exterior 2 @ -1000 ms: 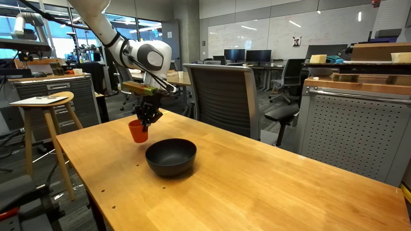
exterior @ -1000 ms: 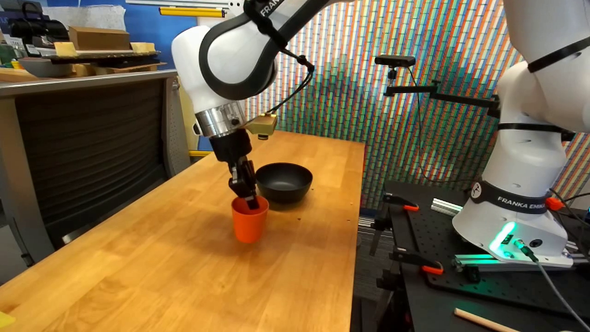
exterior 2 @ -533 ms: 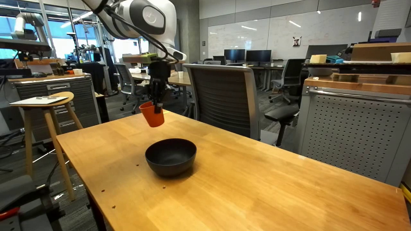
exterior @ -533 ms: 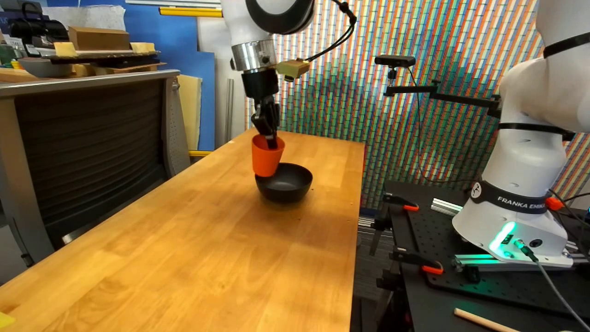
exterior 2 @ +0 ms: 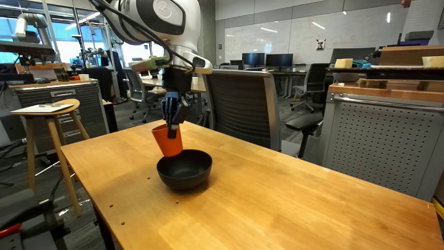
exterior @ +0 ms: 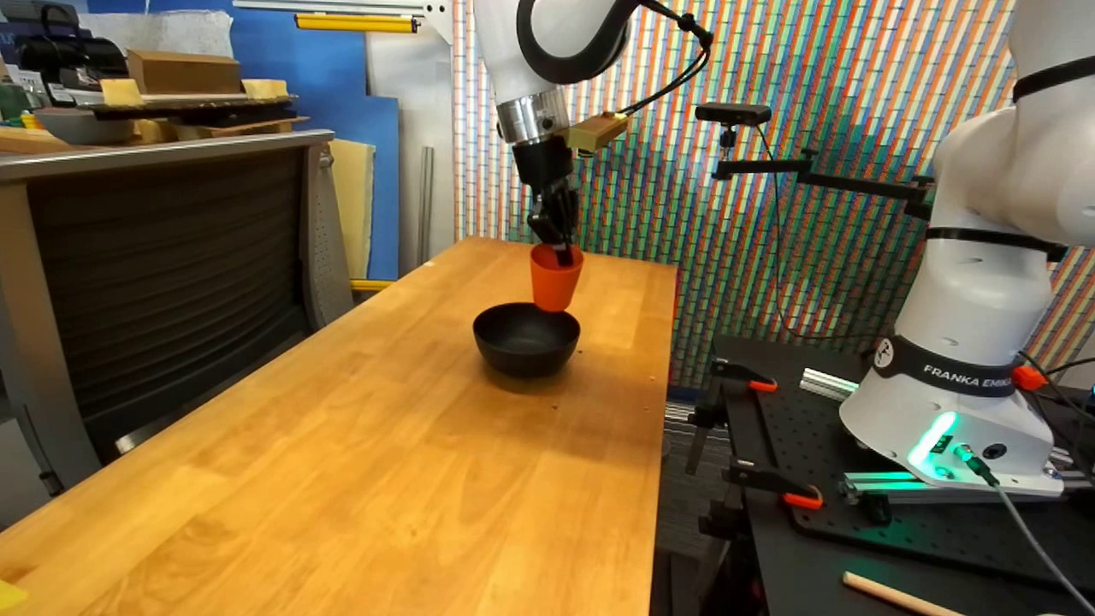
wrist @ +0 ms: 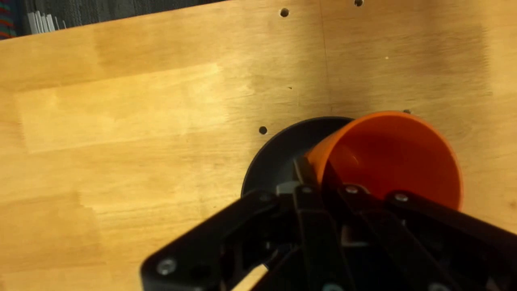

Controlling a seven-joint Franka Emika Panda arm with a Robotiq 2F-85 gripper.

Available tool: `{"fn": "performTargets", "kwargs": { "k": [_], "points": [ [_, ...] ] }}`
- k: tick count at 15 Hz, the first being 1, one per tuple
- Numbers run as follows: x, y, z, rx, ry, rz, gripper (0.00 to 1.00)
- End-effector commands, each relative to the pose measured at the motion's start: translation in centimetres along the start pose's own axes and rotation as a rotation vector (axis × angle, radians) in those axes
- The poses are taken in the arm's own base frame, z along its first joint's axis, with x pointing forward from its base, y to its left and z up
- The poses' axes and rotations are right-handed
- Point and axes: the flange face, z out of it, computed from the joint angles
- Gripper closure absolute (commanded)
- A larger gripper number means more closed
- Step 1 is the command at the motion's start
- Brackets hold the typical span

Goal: Take the orange cup and place it in the black bowl

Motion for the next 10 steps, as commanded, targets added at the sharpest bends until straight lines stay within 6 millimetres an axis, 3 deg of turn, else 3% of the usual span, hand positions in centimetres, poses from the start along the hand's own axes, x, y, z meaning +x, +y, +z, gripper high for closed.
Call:
{"fn": "performTargets", "kwargs": {
  "k": [1,9,10],
  "points": [
    [1.3,-0.9,1.6,-0.013,-0.011,-0.015,0.98],
    [5.3,-0.9,5.8,0.017,-0.040,-0.051,0.98],
    [5.8,-0.7,6.1,0.025,-0.039,-0.055,0.88]
  ]
}}
